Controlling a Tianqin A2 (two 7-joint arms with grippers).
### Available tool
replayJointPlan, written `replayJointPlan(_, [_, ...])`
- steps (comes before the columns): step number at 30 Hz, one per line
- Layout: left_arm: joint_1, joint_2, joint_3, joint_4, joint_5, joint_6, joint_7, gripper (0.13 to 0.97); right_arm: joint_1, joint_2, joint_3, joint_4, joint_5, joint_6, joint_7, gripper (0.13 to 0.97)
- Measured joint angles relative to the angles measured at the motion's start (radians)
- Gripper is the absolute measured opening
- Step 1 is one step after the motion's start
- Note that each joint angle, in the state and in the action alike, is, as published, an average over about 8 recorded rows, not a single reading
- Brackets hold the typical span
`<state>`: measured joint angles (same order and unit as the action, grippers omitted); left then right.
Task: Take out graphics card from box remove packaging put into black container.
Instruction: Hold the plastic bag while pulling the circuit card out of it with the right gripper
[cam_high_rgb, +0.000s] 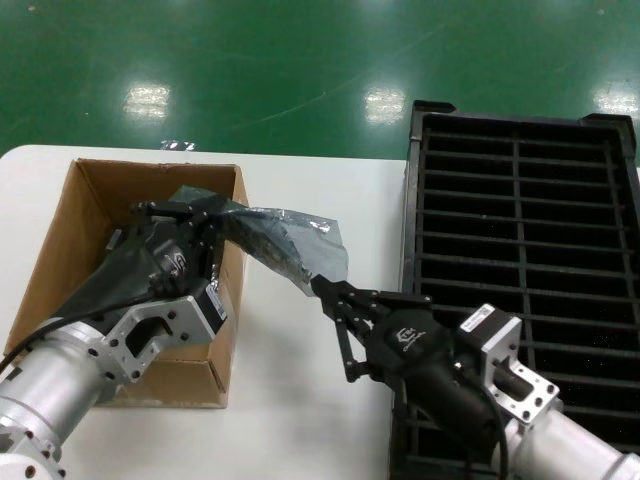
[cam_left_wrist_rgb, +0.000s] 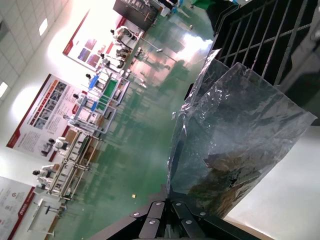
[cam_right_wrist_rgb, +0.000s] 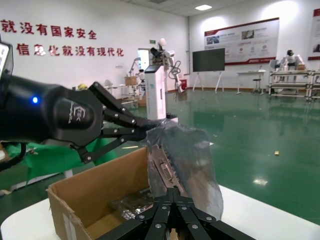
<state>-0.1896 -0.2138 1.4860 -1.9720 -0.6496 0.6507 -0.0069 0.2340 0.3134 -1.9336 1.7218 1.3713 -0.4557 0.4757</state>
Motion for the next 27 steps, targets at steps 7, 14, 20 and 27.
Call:
replayJointPlan(7, [0.000,0.000,0.000,0.000,0.000,0.000,0.000,0.139,0.057,-0.026,-0.020,-0.084,0.047,-0.013,-0.062,0.138])
replayJointPlan(14, [0.000,0.000,0.000,0.000,0.000,0.000,0.000,0.139,0.116,-0.053,-0.028,-0.174,0.111,-0.021,-0.141,0.133])
replayJointPlan(20, [0.000,0.000,0.000,0.000,0.000,0.000,0.000,0.139,0.160,-0.074,-0.035,-0.250,0.154,-0.027,-0.196,0.133])
replayJointPlan(27, [0.000,0.000,0.000,0.000,0.000,0.000,0.000,0.139,0.183,-0.095,-0.048,-0.317,0.180,-0.026,-0.243,0.132])
